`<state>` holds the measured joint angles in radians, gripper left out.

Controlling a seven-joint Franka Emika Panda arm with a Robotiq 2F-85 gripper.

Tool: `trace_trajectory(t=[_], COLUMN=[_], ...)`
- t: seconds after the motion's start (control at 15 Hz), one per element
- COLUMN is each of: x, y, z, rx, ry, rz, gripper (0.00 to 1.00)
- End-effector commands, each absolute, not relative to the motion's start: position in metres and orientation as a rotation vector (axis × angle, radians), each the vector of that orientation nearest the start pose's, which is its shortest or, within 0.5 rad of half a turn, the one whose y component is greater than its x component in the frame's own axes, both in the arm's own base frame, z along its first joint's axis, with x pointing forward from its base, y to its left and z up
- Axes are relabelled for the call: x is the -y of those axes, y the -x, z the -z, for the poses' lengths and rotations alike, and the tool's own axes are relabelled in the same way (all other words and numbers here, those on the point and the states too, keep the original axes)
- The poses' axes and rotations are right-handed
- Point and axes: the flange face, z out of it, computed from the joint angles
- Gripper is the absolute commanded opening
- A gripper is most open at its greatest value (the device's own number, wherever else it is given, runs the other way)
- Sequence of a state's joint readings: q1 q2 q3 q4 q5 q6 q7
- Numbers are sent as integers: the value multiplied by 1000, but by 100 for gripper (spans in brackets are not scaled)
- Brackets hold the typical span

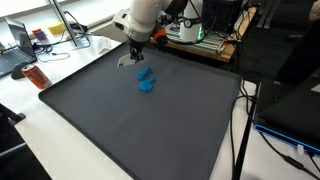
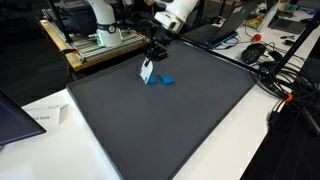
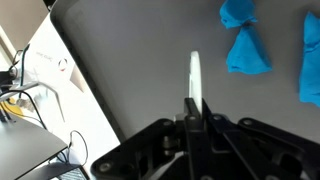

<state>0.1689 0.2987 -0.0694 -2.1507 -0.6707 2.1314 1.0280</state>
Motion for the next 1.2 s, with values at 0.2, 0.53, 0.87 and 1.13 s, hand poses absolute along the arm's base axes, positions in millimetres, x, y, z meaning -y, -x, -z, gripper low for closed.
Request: trace_trajectory(t=[0.2, 0.53, 0.87, 1.13], x=[-44, -62, -63, -56], y=[-534, -529, -522, -521], z=[-290, -304, -305, -302], rx=[539, 427, 337, 280], ry=[-2538, -2712, -2872, -2977], rz=[-64, -31, 38, 76], gripper=[1, 1, 1, 1])
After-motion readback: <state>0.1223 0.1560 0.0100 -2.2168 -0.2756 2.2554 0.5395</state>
